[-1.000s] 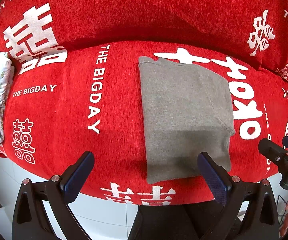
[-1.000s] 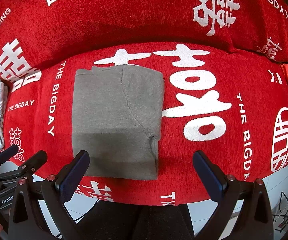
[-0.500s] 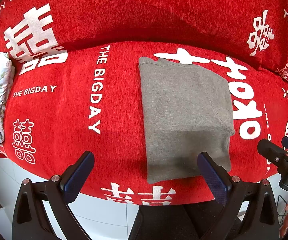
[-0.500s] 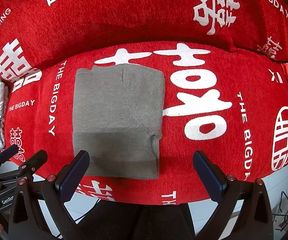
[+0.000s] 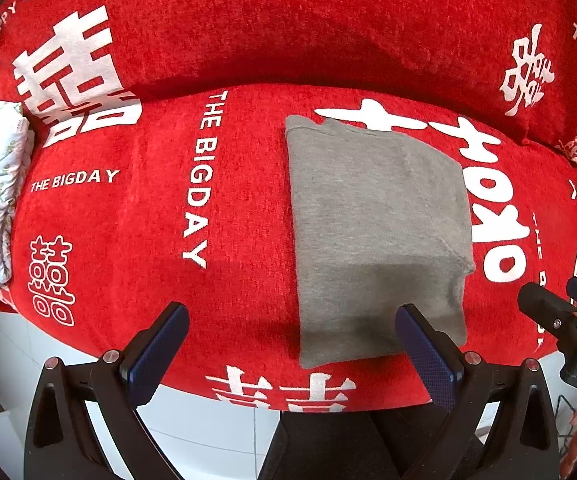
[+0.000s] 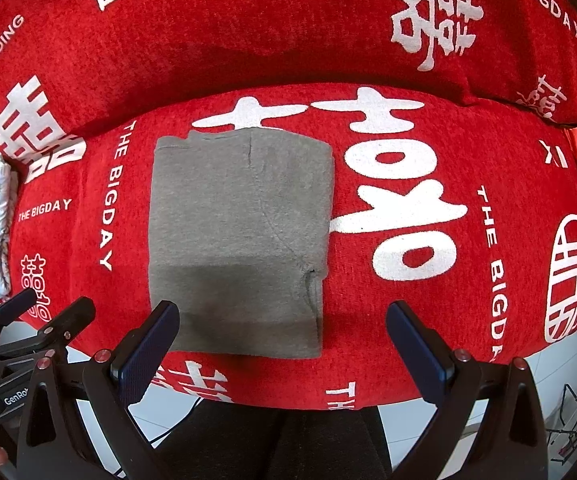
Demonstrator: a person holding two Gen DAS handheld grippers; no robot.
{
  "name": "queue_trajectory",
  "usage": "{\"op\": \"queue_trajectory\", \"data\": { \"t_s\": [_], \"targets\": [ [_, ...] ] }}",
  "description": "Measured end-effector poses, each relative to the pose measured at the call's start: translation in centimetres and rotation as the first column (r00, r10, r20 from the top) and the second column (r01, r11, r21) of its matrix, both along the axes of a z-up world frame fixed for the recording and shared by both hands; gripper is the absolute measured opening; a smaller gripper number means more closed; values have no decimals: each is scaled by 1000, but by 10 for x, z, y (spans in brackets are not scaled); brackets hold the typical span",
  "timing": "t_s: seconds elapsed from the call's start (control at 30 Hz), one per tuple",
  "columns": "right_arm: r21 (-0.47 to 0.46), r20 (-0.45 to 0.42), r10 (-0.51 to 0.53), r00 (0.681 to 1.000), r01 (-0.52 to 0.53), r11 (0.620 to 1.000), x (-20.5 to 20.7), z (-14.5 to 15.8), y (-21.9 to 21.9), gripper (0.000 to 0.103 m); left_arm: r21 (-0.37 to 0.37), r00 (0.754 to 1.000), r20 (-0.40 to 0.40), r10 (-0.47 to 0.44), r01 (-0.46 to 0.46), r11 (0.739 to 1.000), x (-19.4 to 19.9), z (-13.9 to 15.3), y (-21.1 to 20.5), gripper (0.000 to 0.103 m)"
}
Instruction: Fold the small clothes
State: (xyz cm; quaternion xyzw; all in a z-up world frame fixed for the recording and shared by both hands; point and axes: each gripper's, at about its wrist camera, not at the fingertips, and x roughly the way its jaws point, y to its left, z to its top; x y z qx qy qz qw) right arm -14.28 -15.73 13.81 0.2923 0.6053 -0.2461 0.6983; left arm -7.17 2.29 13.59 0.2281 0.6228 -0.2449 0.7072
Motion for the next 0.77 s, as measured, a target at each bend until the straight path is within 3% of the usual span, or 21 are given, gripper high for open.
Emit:
{"op": "queue_trajectory", "data": {
  "t_s": [0.77],
  "targets": [
    [-1,1,7,1000,-7,1000,3,1,3,103,-12,1000,26,4,-4,1000,-6,5,-4,103]
  ]
}}
